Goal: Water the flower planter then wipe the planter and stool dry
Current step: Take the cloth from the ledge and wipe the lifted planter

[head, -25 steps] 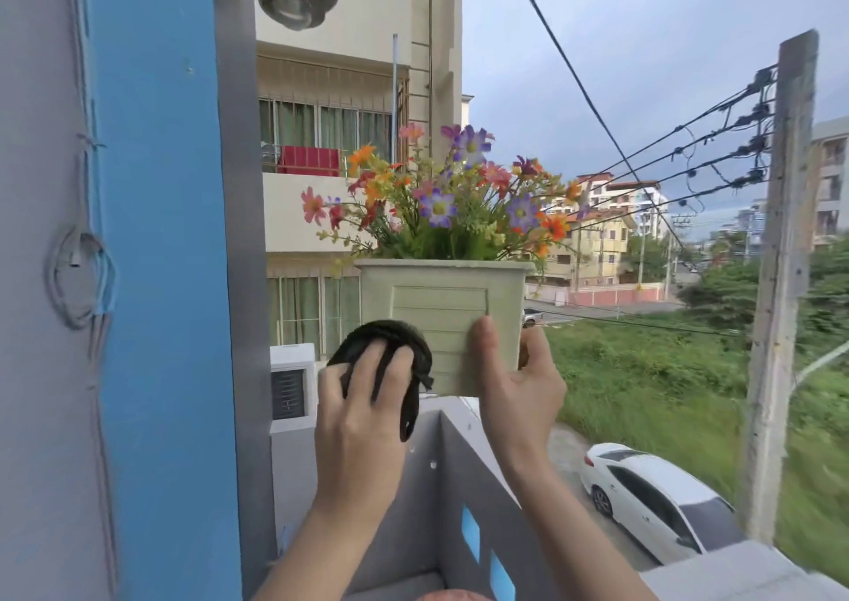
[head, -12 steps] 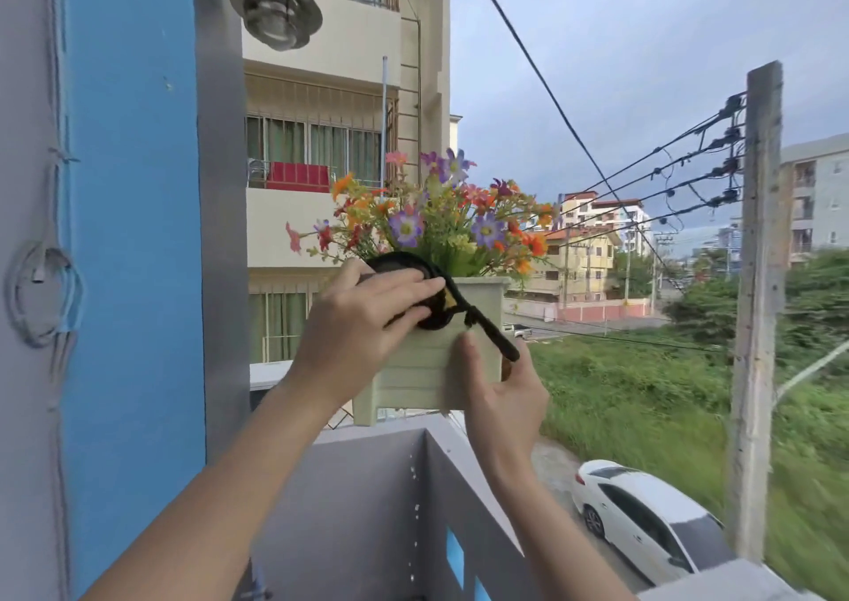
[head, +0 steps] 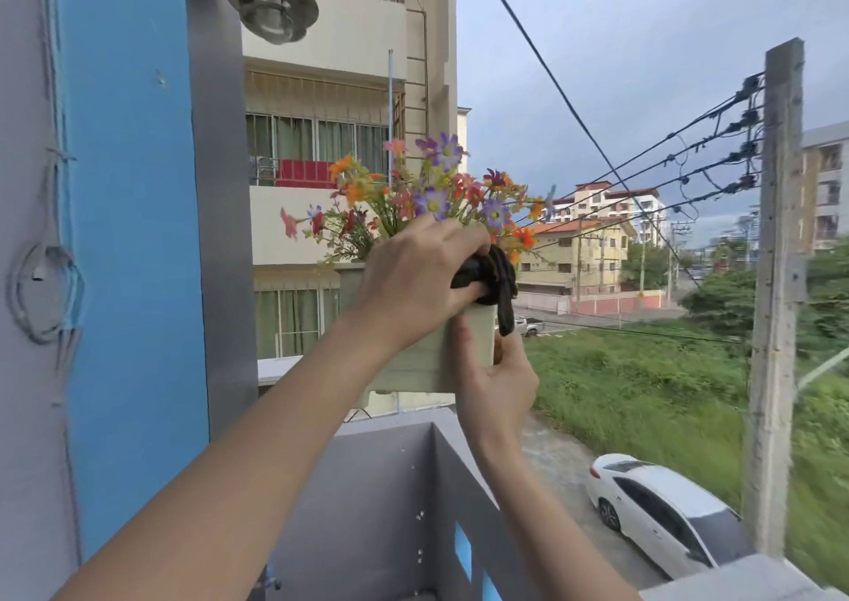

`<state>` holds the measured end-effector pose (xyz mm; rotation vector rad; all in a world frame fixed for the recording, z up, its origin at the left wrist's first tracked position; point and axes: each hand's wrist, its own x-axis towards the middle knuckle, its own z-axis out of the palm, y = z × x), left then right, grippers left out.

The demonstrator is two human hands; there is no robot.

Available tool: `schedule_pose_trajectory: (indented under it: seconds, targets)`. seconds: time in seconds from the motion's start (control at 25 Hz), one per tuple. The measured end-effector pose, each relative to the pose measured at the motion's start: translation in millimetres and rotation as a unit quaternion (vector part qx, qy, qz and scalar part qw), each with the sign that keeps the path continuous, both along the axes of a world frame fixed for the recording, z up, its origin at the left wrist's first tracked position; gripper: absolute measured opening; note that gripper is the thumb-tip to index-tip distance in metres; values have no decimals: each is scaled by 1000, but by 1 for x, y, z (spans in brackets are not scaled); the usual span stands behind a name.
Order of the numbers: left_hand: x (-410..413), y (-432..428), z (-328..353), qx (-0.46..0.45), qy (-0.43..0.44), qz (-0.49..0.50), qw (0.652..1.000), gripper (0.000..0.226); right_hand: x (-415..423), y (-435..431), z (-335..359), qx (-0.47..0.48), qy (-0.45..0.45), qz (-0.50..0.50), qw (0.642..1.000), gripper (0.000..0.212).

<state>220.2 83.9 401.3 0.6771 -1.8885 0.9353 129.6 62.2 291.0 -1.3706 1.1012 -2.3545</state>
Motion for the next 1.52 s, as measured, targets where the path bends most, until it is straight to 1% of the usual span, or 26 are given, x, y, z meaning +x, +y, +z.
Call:
schedule_pose_trajectory:
  seconds: [0.08, 0.12, 0.24, 0.4, 0.48, 0.6, 0.68, 0.72, 0.8, 0.84, 0.88, 0.92, 1.0, 1.04, 1.08, 1.16, 1.2, 1.24, 1.28, 1.32, 1.36, 1.4, 1.44, 1.48, 1.52]
  targets:
    - [-8, 1, 2, 11, -2, 11, 1000, 32, -4, -1, 1, -8, -10, 6, 1000, 43]
    - [-8, 2, 3, 13, 8, 16, 1000, 32, -7, 0, 2, -6, -7, 4, 1000, 42]
    - [-6, 4, 2, 12, 48, 24, 998, 25, -14, 0, 3, 0, 7, -6, 1000, 54]
    - [-29, 12, -1, 23, 27, 37, 999, 28, -13, 2, 1, -5, 9, -11, 1000, 55]
    - [-20, 11, -4, 14, 32, 41, 999, 28, -19, 4, 1, -5, 13, -11, 1000, 56]
    - [15, 3, -18, -15, 94, 35, 995, 27, -32, 8, 4, -7, 31, -19, 999, 60]
    - [28, 3, -41, -30, 117, 47, 992, 34, -41, 8, 7, -10, 30, -19, 999, 57]
    - [29, 4, -58, -45, 106, 60, 992, 37, -45, 8, 9, -10, 27, -18, 999, 57]
    - [25, 6, -96, -73, 43, 85, 993, 40, -51, 6, 10, -3, 26, -16, 1000, 59]
    - [23, 6, -108, -83, 19, 93, 992, 43, -53, 7, 9, -2, 29, -16, 999, 59]
    - [23, 5, -110, -82, 14, 96, 992, 45, -54, 8, 7, -3, 32, -17, 999, 59]
    - [24, 3, -104, -75, 37, 95, 992, 41, -53, 9, 5, -4, 35, -16, 999, 57]
    - [22, 0, -86, -62, 126, 80, 987, 33, -50, 12, 2, -8, 27, -6, 1000, 54]
    - [17, 1, -84, -56, 148, 65, 985, 33, -48, 12, 1, -12, 18, -1, 1000, 54]
    - [12, 4, -90, -58, 134, 51, 988, 35, -48, 12, 1, -15, 9, 4, 1000, 54]
    - [10, 8, -120, -78, 24, 45, 996, 38, -53, 8, 2, -20, -4, 13, 1000, 54]
    - [18, 6, -133, -86, -14, 50, 995, 35, -58, 5, 3, -19, -8, 21, 1000, 54]
    - [25, 5, -139, -75, -3, 42, 996, 31, -62, 3, 3, -15, -12, 33, 999, 55]
    - [30, 1, -142, -36, 72, 15, 997, 29, -65, 1, 3, -10, -17, 43, 999, 57]
    - [31, -1, -139, 29, 182, -26, 983, 30, -66, 0, 2, -7, -21, 51, 998, 59]
    - [28, 4, -129, 115, 296, -80, 945, 32, -66, -1, 1, -3, -26, 59, 998, 60]
    - [22, 12, -120, 216, 369, -148, 892, 33, -66, -1, -1, 2, -33, 73, 997, 56]
    - [15, 15, -120, 294, 404, -198, 843, 30, -65, 0, -2, 6, -42, 89, 995, 48]
    - [9, 19, -125, 346, 424, -211, 810, 27, -66, 0, -4, 6, -49, 104, 993, 37]
    - [5, 24, -130, 386, 429, -218, 787, 24, -68, 1, -6, 4, -52, 113, 992, 28]
